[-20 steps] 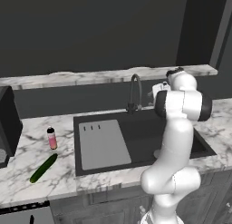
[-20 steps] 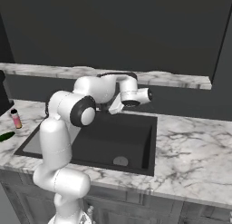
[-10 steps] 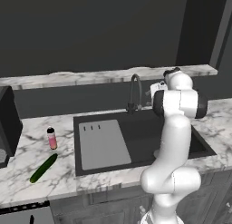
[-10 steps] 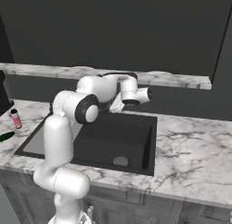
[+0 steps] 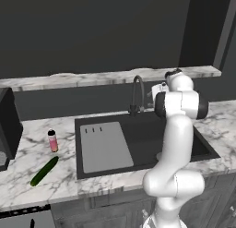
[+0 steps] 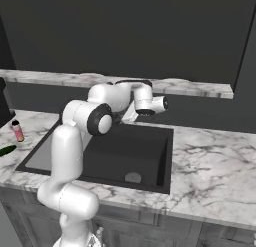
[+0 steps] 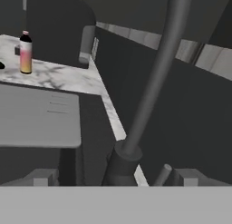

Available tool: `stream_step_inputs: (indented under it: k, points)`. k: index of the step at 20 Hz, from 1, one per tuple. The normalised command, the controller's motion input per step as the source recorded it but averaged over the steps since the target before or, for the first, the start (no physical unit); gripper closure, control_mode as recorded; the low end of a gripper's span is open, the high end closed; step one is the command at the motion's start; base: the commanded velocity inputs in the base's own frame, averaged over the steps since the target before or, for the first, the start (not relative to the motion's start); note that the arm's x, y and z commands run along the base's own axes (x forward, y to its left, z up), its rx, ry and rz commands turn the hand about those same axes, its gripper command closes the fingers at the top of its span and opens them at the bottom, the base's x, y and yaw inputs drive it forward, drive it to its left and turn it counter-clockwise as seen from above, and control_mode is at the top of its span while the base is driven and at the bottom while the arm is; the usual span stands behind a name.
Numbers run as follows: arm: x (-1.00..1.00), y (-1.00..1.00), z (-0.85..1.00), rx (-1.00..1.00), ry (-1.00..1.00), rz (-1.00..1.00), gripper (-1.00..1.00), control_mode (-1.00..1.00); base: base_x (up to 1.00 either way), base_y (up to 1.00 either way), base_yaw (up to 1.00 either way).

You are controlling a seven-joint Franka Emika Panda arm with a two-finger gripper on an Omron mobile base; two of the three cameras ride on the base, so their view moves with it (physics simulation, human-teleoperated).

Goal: Turn on the sink faucet. Then move the cucumber from the counter to the sink. Turn off the sink. Move the vegetable from the sink to the pot next to the stove. Finally move the pot to the rear left burner.

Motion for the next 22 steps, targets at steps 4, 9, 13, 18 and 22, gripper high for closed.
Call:
stream_step_inputs:
  k: [4, 9, 13, 18, 22]
  points:
    - [0.11, 0.00, -0.07, 0.00, 0.00, 0.00, -1.00, -1.00, 0.00, 0.00, 0.00]
    - [0.10, 0.00, -0.08, 0.00, 0.00, 0.00, -1.00, -1.00, 0.00, 0.00, 0.00]
    - [0.12, 0.00, -0.06, 0.00, 0.00, 0.00, -1.00, -1.00, 0.00, 0.00, 0.00]
    - [0.06, 0.00, -0.01, 0.00, 0.00, 0.00, -1.00, -1.00, 0.00, 0.00, 0.00]
    - [0.03, 0.00, -0.01, 0.00, 0.00, 0.00, -1.00, -1.00, 0.00, 0.00, 0.00]
